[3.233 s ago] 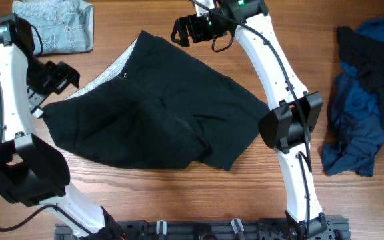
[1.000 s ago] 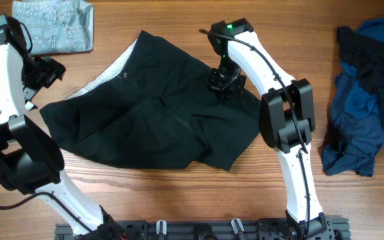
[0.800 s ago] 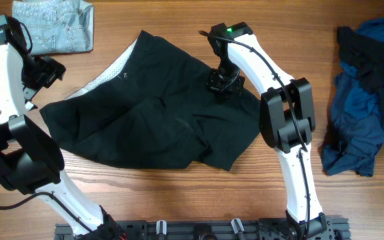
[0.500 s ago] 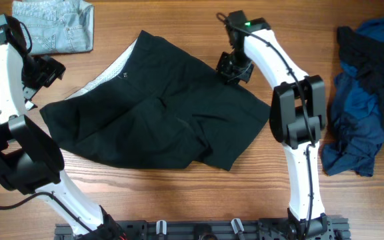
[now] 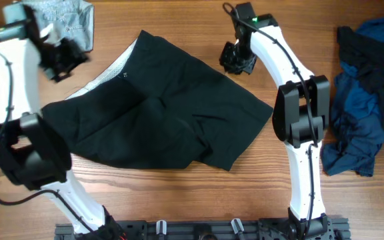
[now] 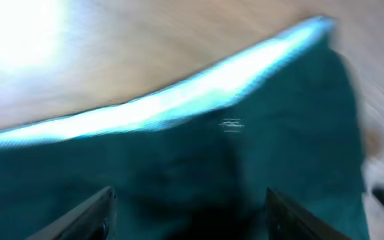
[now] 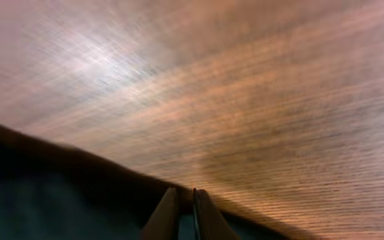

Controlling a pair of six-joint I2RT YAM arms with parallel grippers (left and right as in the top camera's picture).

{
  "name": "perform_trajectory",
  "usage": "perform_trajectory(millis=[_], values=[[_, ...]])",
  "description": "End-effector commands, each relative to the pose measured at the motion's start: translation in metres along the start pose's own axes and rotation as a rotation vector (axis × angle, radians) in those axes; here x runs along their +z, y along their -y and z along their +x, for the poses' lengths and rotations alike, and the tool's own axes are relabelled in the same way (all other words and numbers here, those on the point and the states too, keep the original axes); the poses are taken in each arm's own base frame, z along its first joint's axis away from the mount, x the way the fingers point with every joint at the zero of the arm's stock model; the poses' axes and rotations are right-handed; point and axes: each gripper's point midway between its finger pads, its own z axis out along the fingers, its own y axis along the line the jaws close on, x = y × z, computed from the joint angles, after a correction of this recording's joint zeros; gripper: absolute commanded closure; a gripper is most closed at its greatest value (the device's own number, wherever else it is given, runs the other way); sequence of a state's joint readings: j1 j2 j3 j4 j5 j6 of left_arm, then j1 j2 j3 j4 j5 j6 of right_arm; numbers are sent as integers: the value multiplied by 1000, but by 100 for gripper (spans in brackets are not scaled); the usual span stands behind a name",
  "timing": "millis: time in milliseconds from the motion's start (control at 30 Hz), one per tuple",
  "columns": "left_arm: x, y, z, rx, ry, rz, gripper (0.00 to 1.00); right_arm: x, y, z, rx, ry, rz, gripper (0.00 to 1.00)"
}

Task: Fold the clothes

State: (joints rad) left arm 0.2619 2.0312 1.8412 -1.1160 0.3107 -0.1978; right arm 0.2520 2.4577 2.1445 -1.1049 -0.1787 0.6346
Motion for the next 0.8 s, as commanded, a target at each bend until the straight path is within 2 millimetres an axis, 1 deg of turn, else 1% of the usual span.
perform_trajectory(millis=[0,67,100,133,200,267,300,400,467,533,567,633,767], values=[[21,77,14,245,0,139,61,-61,3,-44,27,156,-29,91],[26,108,15,324,43,162,83,-88,16,-55,49,209,5,94],[29,126,15,365,71,177,91,-101,24,-56,56,219,22,96],[30,136,16,390,88,185,96,-108,30,-54,50,213,31,96],[34,160,19,441,126,192,96,-112,41,-44,66,166,58,96],[38,174,25,483,151,164,96,-109,50,-26,79,87,85,96],[43,177,28,502,162,123,96,-106,53,-12,87,28,93,96],[57,180,37,531,156,55,96,-104,54,15,101,-84,101,96],[75,179,47,541,114,34,96,-106,58,32,133,-144,137,96],[89,173,54,538,76,18,96,-104,47,39,119,-173,100,96],[96,168,57,534,51,6,96,-104,39,44,117,-195,67,96],[105,161,62,529,17,-11,96,-103,28,52,132,-226,29,96],[113,159,66,548,-3,-19,96,-94,27,63,154,-248,70,96]])
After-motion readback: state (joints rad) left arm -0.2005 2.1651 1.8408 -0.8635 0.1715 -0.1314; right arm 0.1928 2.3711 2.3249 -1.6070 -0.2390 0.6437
